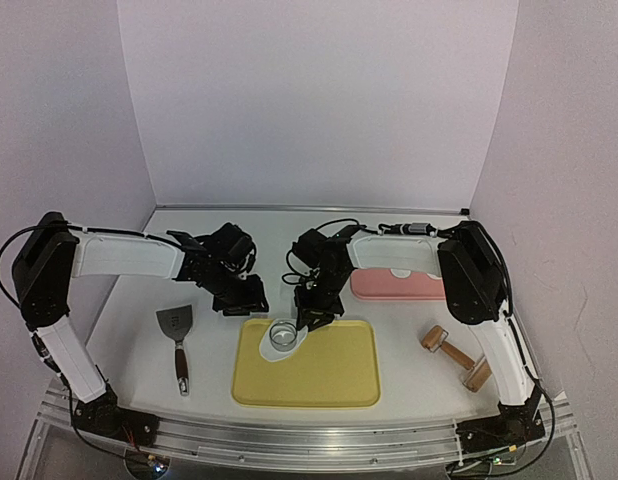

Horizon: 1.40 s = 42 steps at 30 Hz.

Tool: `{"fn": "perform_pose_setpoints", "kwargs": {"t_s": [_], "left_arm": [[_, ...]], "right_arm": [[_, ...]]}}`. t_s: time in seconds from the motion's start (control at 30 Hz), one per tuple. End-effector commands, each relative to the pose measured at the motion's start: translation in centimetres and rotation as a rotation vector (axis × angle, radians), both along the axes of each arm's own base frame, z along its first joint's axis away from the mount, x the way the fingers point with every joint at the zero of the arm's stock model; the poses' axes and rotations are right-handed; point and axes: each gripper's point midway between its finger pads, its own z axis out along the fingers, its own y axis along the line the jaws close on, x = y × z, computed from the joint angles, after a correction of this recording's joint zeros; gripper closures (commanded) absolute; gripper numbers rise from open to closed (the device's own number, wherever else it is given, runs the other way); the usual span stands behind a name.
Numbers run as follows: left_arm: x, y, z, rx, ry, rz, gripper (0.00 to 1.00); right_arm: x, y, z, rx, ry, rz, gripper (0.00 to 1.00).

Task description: Roll out the dumpling wrappers from the dough

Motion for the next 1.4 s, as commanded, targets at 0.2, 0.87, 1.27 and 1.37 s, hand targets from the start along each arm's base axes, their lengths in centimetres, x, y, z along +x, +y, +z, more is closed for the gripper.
{"fn": "perform_pose_setpoints", "kwargs": {"t_s": [0.2, 0.87, 1.27, 1.37], "left_arm": [[-1.0, -2.4, -0.7, -0.025, 0.032, -0.095, 0.61], [-2.3, -3.5, -1.8, 0.01, 0.048, -0.15, 0.75], [-2.7, -3.5, -2.4, 0.076, 0.042, -0.174, 0.85], [-2.7, -3.7, -2.6, 0.094, 0.04, -0.181, 0.89]], "right_arm": [[-0.3, 0.0, -1.2, -0.022, 0.013, 0.007, 0.72], [-0.4, -0.1, -1.6, -0.03, 0.021, 0.002, 0.73], [-0.4, 0.0, -1.8, -0.031, 0.026, -0.001, 0.76], [-0.4, -0.1, -1.9, -0.031, 0.026, -0.005, 0.79]]}}
